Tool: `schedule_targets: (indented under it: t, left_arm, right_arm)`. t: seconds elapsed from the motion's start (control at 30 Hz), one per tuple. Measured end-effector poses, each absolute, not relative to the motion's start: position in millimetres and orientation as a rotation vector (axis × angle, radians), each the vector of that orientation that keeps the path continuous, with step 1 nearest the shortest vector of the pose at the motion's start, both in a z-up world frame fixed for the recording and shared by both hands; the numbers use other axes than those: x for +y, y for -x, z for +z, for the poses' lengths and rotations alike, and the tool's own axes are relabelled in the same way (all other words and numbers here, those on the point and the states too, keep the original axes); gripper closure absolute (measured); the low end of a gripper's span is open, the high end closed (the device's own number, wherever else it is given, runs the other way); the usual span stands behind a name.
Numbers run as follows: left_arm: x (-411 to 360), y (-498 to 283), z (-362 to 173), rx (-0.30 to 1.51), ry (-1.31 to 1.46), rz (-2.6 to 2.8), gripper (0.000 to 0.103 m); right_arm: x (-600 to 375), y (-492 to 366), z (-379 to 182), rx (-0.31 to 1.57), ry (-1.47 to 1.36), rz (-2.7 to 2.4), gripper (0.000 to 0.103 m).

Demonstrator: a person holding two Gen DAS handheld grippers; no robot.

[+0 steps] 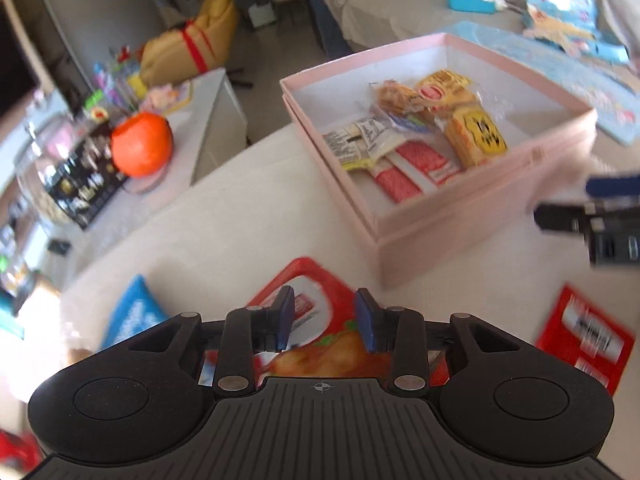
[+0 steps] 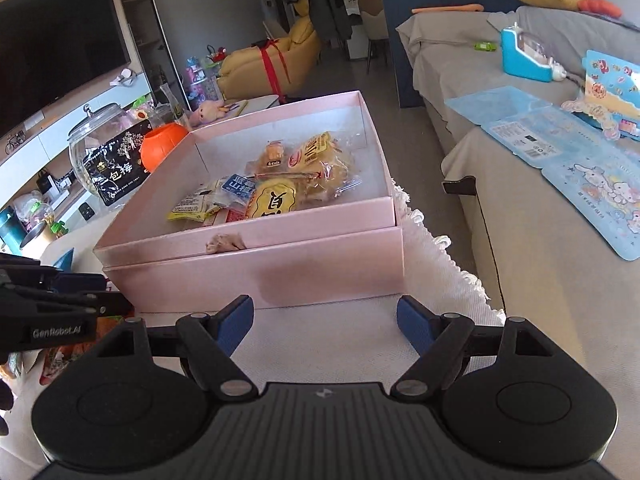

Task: Organize snacks
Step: 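Lift the red chicken packet off the table with the left tool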

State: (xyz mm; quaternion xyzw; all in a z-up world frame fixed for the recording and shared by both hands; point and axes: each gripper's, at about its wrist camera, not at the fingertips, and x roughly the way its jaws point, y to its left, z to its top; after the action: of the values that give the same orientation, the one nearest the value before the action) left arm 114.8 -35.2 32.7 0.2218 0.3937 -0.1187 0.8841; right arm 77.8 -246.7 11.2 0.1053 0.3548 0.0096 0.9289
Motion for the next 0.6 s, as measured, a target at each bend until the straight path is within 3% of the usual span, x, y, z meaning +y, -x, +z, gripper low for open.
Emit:
schedule_targets:
  t: [0.17,0.27,0.5,0.57,0.6]
  left_arm:
    - [-6,-91,35,0.81,-0.424,-0.227,0.058]
    - [9,-87,35,0.851,-0.338,-0.261,0.047]
    - [12,-103,49,0.854,-0.304,-0.239,0.053]
    - [11,-113,43,0.906,-0.269,-0.268,0.052]
    - [7,-114,40,0.925,-0.271,-0.281,0.046]
  right_arm:
    - [-235,-75,11,0.732,-0.156,0.015,0.024]
    - [-234,-74,11,0.734,-0.147,0.013,0.024]
    - [-235,-75,12,0.735,-0.147,0.014,0.023]
    - [-235,-75,12,0.735,-0.146,0.014,0.023]
    - [-235,-75,12,0.735,-0.147,0.014,0.023]
